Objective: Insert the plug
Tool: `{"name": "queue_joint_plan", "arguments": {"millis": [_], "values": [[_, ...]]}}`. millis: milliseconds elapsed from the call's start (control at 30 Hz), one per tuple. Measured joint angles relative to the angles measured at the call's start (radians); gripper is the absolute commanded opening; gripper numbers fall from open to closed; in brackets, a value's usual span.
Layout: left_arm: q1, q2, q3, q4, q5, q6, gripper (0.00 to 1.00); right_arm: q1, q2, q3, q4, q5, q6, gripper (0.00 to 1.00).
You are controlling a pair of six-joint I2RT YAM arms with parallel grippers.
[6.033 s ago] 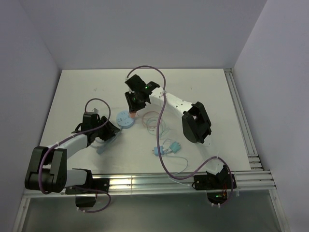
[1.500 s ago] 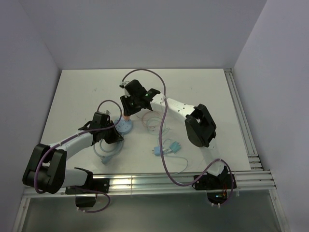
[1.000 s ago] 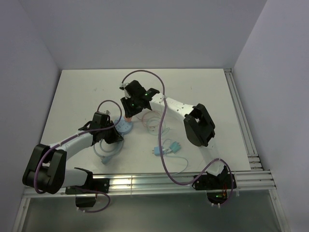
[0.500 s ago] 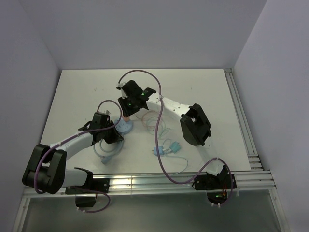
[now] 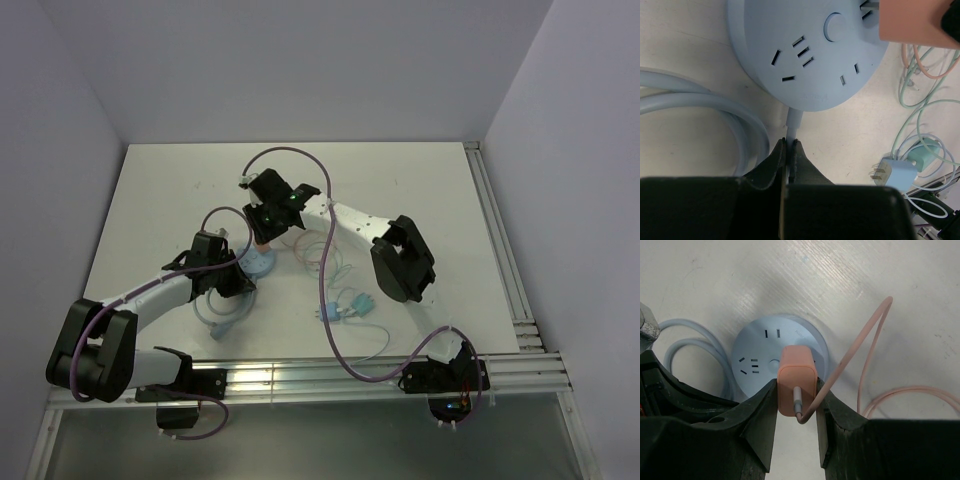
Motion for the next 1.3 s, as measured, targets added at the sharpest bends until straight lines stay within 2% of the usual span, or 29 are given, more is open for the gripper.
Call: {"name": "queue_joint_plan", "arguments": {"millis": [833, 1300], "values": [[-0.002, -0.002, -0.003, 0.002, 0.001, 0.000, 0.00, 0.000, -0.041, -0.065, 0.020, -0.030, 0.000, 0.00], [-0.002, -0.003, -0.007, 0.006, 0.002, 0.000, 0.00, 0.000, -0.040, -0.053, 0.004, 0.009, -0.015, 0.00]]}}
